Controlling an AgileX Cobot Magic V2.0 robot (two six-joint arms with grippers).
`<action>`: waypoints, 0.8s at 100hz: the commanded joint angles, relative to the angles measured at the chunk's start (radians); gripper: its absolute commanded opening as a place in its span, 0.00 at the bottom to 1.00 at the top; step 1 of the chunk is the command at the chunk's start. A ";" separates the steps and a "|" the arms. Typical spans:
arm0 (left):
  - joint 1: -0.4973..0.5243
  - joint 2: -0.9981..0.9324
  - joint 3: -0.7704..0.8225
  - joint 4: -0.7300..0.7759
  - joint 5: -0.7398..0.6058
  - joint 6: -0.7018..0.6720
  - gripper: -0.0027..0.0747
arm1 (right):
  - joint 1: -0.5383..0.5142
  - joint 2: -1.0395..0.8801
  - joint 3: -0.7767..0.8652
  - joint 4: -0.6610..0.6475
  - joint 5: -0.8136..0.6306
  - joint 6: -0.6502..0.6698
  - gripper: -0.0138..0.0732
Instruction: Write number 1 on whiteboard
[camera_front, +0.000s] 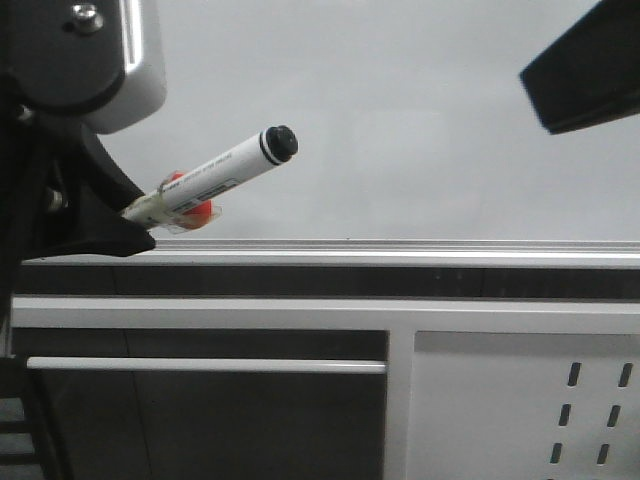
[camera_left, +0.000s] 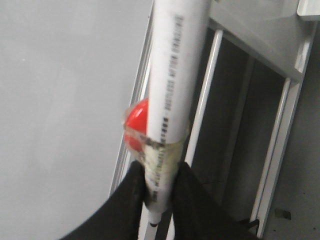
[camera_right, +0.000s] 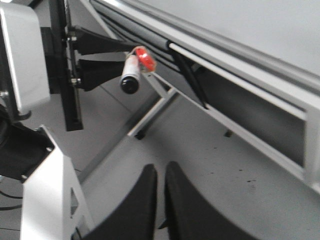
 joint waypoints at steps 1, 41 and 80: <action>-0.007 -0.016 -0.034 0.030 0.049 -0.011 0.01 | 0.029 0.025 -0.036 0.122 -0.053 -0.060 0.35; -0.007 -0.012 -0.038 0.135 0.037 -0.011 0.01 | 0.085 0.070 -0.073 0.232 -0.145 -0.160 0.52; -0.007 0.007 -0.121 0.161 0.049 -0.011 0.01 | 0.085 0.249 -0.181 0.280 -0.063 -0.171 0.48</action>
